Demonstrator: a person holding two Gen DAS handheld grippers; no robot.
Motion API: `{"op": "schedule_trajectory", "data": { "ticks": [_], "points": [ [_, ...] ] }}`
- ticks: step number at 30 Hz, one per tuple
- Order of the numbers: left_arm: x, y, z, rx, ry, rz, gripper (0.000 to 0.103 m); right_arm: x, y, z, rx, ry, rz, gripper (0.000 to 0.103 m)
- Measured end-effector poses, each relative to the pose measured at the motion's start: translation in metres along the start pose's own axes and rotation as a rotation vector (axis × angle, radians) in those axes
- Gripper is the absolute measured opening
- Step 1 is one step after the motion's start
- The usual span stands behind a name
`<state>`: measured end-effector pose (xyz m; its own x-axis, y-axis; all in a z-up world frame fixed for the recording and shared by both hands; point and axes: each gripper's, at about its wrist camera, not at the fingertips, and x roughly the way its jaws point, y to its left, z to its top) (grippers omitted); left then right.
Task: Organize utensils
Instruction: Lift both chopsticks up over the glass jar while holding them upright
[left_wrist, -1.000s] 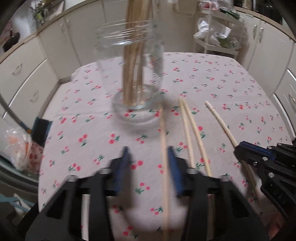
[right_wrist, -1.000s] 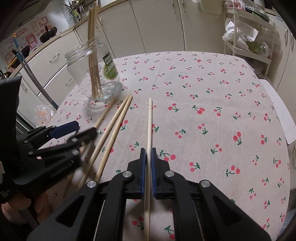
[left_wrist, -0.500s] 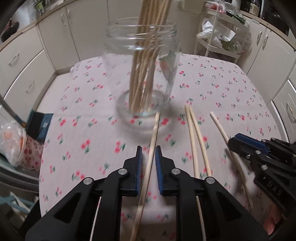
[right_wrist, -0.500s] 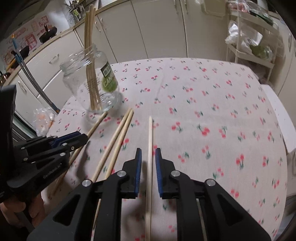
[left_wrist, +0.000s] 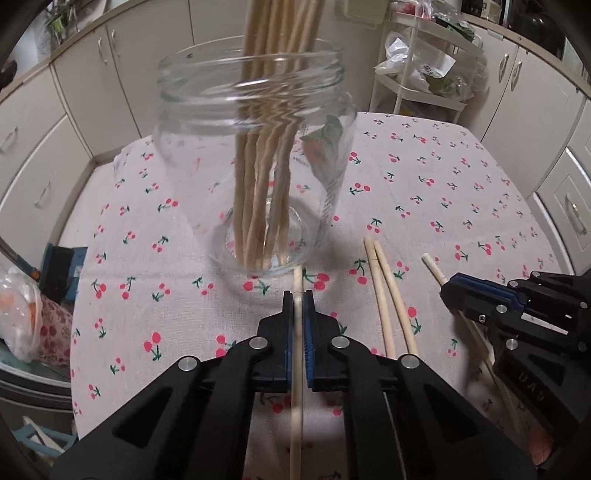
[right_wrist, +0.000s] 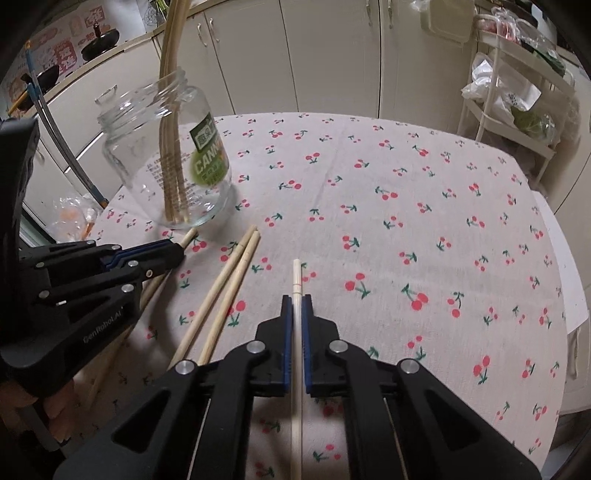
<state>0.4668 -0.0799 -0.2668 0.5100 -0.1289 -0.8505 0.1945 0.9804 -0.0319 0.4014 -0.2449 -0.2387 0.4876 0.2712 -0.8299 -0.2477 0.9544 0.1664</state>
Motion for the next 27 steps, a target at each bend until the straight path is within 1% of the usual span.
{"op": "schedule_trajectory", "data": {
  "ticks": [2, 5, 9, 10, 11, 15, 16, 18, 21, 23, 25, 27],
  "points": [
    [-0.003, 0.006, -0.003, -0.017, 0.005, -0.021, 0.005, -0.001, 0.002, -0.001, -0.002, 0.014, 0.013, 0.006],
    [-0.004, 0.010, -0.005, -0.014, 0.021, -0.035, 0.005, -0.001, 0.006, -0.001, -0.016, 0.019, -0.001, 0.006],
    [-0.004, 0.013, -0.003, -0.011, 0.029, -0.023, 0.007, 0.001, 0.010, -0.002, -0.037, 0.017, -0.016, 0.007],
    [-0.003, 0.013, -0.002, -0.011, 0.030, -0.019, 0.012, 0.001, 0.010, -0.002, -0.044, 0.016, -0.018, 0.007],
    [-0.003, 0.014, -0.002, -0.011, 0.025, -0.021, 0.015, 0.001, 0.012, -0.003, -0.056, 0.014, -0.025, 0.007],
    [-0.002, 0.007, -0.004, 0.018, 0.010, 0.006, 0.015, 0.001, 0.016, -0.005, -0.074, -0.003, -0.042, 0.006],
    [-0.002, 0.006, -0.004, 0.022, 0.009, -0.001, 0.005, 0.001, 0.013, -0.006, -0.057, -0.005, -0.029, 0.006],
    [-0.004, 0.007, -0.005, 0.012, 0.008, -0.015, 0.005, -0.001, 0.005, -0.006, -0.009, -0.005, 0.006, 0.006],
    [-0.016, 0.010, -0.009, -0.008, -0.024, -0.022, 0.005, -0.005, -0.011, -0.011, 0.098, -0.007, 0.080, 0.006],
    [-0.033, 0.017, -0.011, -0.039, -0.067, -0.042, 0.005, -0.010, -0.022, -0.013, 0.172, -0.025, 0.125, 0.006],
    [-0.049, 0.023, -0.013, -0.065, -0.106, -0.058, 0.005, -0.018, -0.033, -0.015, 0.238, -0.055, 0.164, 0.006],
    [-0.071, 0.032, -0.013, -0.091, -0.167, -0.086, 0.005, -0.031, -0.040, -0.019, 0.294, -0.119, 0.199, 0.006]
  ]
}}
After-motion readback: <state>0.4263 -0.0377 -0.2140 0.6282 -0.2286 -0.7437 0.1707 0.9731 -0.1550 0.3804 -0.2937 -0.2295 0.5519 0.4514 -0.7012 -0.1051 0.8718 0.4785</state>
